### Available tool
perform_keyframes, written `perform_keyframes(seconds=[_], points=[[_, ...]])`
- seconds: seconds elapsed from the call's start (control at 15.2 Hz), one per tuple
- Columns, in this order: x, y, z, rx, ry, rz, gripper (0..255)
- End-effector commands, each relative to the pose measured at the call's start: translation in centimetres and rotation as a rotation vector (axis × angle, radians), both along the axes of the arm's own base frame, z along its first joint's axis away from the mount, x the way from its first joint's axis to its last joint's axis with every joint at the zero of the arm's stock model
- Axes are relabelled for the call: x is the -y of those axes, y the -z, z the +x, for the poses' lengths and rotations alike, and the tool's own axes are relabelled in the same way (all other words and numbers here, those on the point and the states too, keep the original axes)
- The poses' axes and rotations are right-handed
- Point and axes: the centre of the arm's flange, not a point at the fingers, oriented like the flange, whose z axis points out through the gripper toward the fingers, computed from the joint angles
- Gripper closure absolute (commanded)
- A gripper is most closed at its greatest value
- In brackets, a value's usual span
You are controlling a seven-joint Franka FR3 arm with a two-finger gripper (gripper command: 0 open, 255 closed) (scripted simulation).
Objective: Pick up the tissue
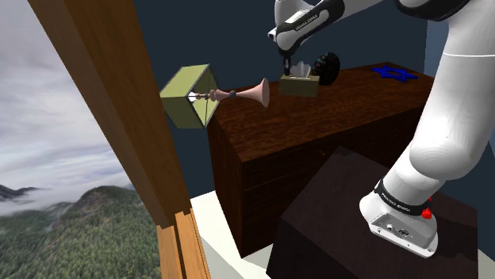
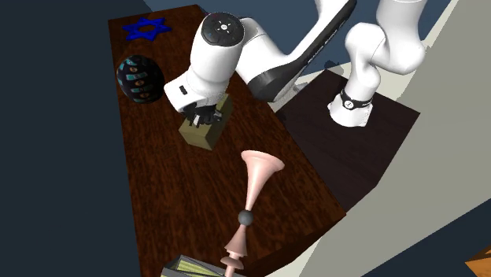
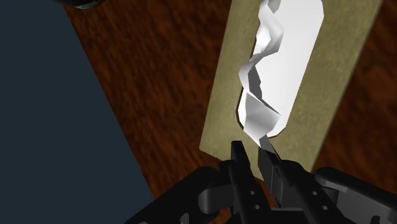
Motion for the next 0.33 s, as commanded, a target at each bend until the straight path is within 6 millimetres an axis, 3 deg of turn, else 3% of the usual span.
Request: perform_keyframes(seconds=[0.0,0.26], points=[[0.0,-1.0,0.0,0.000,0.000,0.000,255],[0.0,-2.2,0.0,0.000,0.000,0.000,255]])
